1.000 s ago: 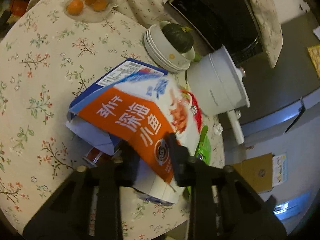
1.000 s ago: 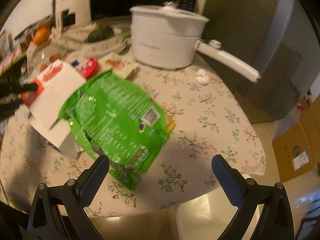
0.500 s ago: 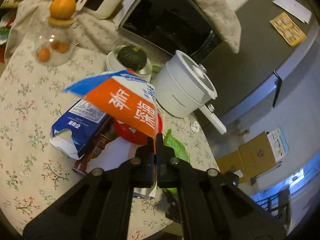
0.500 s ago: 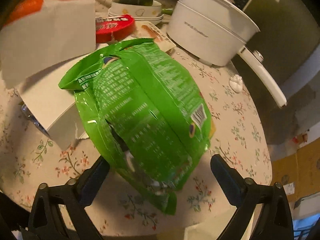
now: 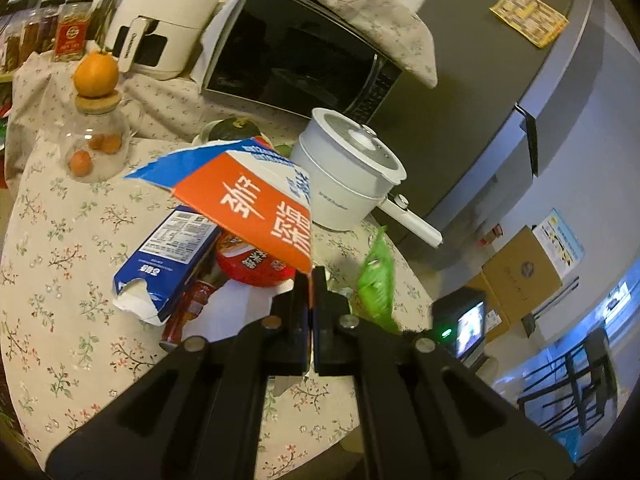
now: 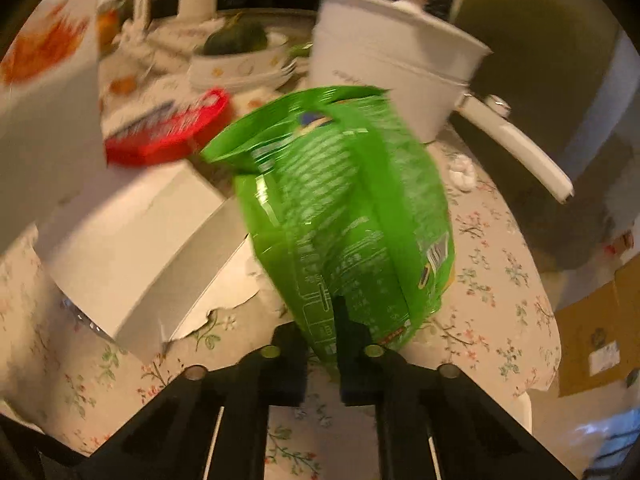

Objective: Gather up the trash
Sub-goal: 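Carry both items to the white bin and open both tools to drop them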

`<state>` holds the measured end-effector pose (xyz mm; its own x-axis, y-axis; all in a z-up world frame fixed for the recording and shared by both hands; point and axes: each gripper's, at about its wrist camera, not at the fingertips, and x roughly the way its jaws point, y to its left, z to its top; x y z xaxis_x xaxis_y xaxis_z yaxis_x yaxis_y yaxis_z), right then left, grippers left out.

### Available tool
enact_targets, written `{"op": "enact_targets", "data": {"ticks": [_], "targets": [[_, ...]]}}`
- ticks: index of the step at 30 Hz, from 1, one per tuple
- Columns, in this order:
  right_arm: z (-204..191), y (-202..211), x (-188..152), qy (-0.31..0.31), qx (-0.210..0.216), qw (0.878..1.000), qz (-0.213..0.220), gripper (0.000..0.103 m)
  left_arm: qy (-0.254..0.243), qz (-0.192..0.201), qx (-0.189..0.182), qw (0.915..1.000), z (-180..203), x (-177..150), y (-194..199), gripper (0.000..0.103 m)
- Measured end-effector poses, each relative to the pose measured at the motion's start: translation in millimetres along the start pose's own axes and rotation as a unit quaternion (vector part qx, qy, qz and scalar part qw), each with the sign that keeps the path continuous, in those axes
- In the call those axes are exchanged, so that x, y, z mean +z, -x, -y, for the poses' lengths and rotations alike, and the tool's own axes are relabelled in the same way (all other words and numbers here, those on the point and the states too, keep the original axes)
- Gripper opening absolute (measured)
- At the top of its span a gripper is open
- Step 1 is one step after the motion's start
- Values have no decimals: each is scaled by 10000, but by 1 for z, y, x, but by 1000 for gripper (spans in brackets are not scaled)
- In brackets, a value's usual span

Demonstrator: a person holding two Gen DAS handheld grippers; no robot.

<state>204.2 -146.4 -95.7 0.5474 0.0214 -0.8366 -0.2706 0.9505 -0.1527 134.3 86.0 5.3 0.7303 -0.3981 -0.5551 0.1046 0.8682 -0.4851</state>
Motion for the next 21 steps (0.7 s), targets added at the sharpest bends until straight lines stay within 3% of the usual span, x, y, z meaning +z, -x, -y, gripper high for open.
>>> {"op": "enact_targets", "data": {"ticks": [8, 21], "targets": [[58, 53, -8, -889, 391, 9943, 449, 4, -165, -76, -195, 9996, 16, -6, -1, 2], [139, 110, -61, -1773, 561, 9801, 694, 3, -581, -368, -635, 9956, 72, -27, -16, 2]]}}
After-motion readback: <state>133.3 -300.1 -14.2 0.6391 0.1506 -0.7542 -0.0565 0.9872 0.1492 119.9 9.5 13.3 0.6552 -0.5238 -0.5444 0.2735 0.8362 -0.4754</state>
